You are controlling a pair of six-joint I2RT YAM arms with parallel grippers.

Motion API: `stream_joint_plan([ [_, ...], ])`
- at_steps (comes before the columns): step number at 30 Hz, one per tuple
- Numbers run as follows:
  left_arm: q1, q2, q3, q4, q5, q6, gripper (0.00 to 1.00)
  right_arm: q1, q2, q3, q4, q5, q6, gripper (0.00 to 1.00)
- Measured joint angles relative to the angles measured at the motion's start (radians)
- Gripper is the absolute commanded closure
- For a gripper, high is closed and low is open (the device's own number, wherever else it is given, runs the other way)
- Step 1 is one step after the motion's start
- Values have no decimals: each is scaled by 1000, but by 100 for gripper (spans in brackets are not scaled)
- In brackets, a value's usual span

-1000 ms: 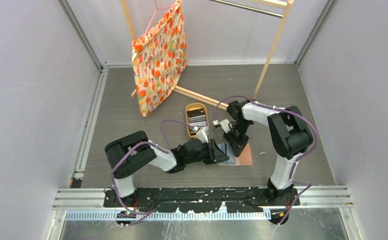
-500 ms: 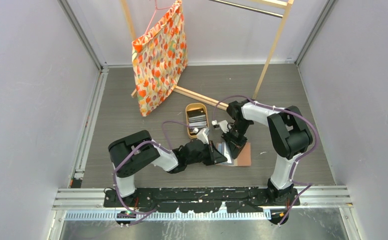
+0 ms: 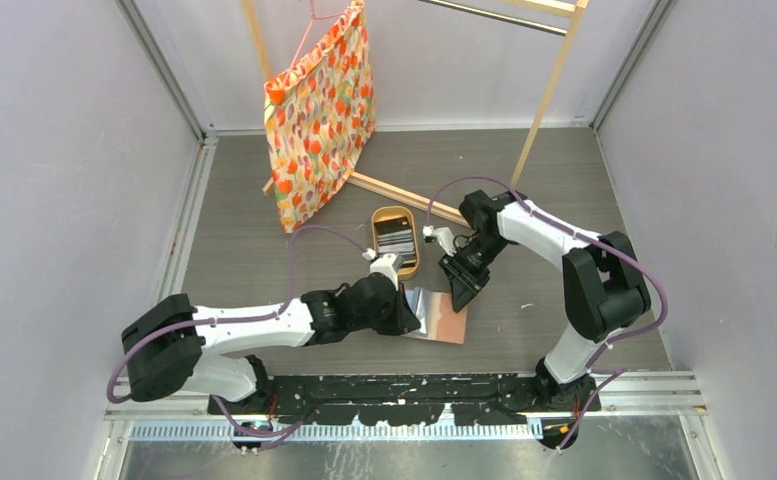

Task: Put the credit cards into the card holder
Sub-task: Open the card holder at the center of the board.

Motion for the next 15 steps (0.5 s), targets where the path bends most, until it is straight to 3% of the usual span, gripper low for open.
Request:
stream_joint_plan([
  [5, -8, 1, 96, -272, -32, 59, 99, 0, 23, 0, 37, -60, 52, 84],
  [10, -30, 107, 209, -445, -91, 98, 97, 7, 114, 0, 96, -83, 125, 89],
  [15, -78, 200, 314, -511, -133, 140, 80, 21, 196, -2, 150, -89, 193, 92],
])
